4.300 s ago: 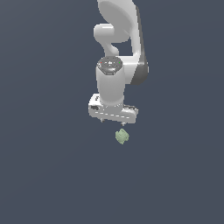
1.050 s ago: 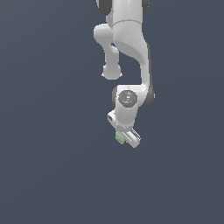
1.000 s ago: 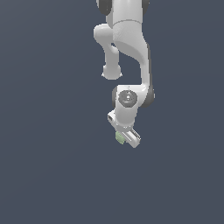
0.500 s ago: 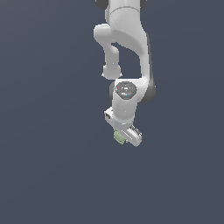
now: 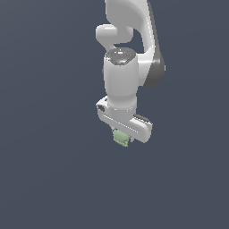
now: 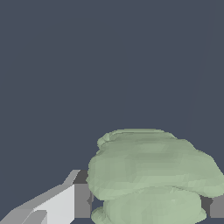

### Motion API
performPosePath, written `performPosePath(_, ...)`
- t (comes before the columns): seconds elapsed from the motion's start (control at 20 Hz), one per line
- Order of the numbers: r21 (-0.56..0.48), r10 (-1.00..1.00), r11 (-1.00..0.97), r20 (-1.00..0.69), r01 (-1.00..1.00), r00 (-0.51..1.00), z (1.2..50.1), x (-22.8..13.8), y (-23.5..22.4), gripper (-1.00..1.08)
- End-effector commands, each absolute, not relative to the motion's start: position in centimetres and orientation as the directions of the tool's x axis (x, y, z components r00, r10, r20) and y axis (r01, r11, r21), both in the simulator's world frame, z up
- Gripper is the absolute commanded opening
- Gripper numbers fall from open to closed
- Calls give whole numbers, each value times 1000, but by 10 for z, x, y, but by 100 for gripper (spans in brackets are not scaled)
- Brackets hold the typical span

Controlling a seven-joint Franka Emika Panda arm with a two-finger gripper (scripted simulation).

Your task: Pick up the object and move it to a goal position.

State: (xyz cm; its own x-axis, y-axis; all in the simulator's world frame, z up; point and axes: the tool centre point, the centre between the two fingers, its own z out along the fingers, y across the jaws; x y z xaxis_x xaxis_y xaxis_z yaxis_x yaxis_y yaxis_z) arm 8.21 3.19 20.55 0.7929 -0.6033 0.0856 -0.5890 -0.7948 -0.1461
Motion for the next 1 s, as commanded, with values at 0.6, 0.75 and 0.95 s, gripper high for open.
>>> performPosePath(0.6,-279,-372,-909,211,-309,904,397,128,16,-100)
performPosePath(0.75,-294,-342,-917,227,-270,912,421,132,14,-100)
performPosePath(0.95,-306,-314,-923,243,-234,918,444,136,12,-100)
